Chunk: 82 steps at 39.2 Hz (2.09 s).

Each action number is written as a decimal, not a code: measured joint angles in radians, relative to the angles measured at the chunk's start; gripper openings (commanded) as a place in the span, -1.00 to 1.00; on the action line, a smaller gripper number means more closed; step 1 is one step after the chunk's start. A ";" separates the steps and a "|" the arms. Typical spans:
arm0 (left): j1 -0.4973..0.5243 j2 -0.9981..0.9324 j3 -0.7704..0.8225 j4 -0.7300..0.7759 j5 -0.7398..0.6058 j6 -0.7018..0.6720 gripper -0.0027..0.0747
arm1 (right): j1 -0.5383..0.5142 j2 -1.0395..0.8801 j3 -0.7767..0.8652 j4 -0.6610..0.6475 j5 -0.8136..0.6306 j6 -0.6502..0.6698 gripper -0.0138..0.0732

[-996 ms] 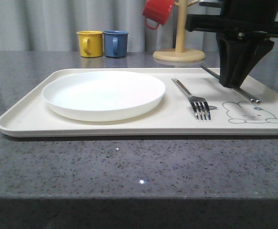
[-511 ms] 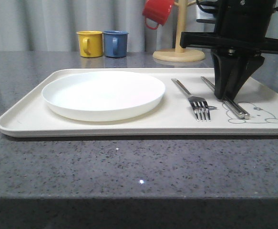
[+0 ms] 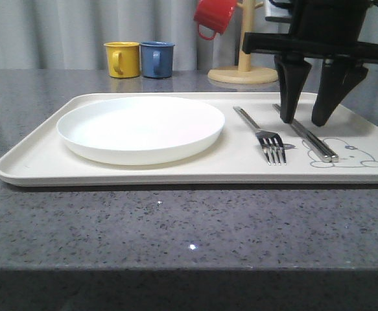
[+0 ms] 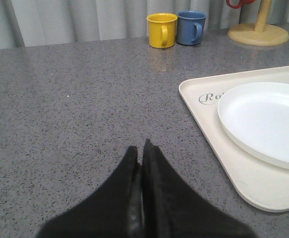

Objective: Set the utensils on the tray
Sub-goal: 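Lower the chopsticks beside the fork, open and raise the right gripper, then grasp the steel spoon with the right gripper and carry to tray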

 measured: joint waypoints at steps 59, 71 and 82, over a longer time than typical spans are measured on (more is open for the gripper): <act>0.000 0.000 0.000 0.000 0.000 0.000 -0.98 | -0.578 0.071 -0.033 -0.133 0.028 -0.408 0.13; 0.000 0.000 0.000 0.000 0.000 0.000 -0.98 | -0.579 0.084 -0.033 -0.142 0.026 -0.410 -0.64; 0.000 0.000 0.000 0.000 0.000 0.000 -0.98 | -0.580 0.078 -0.033 -0.141 0.024 -0.410 -0.75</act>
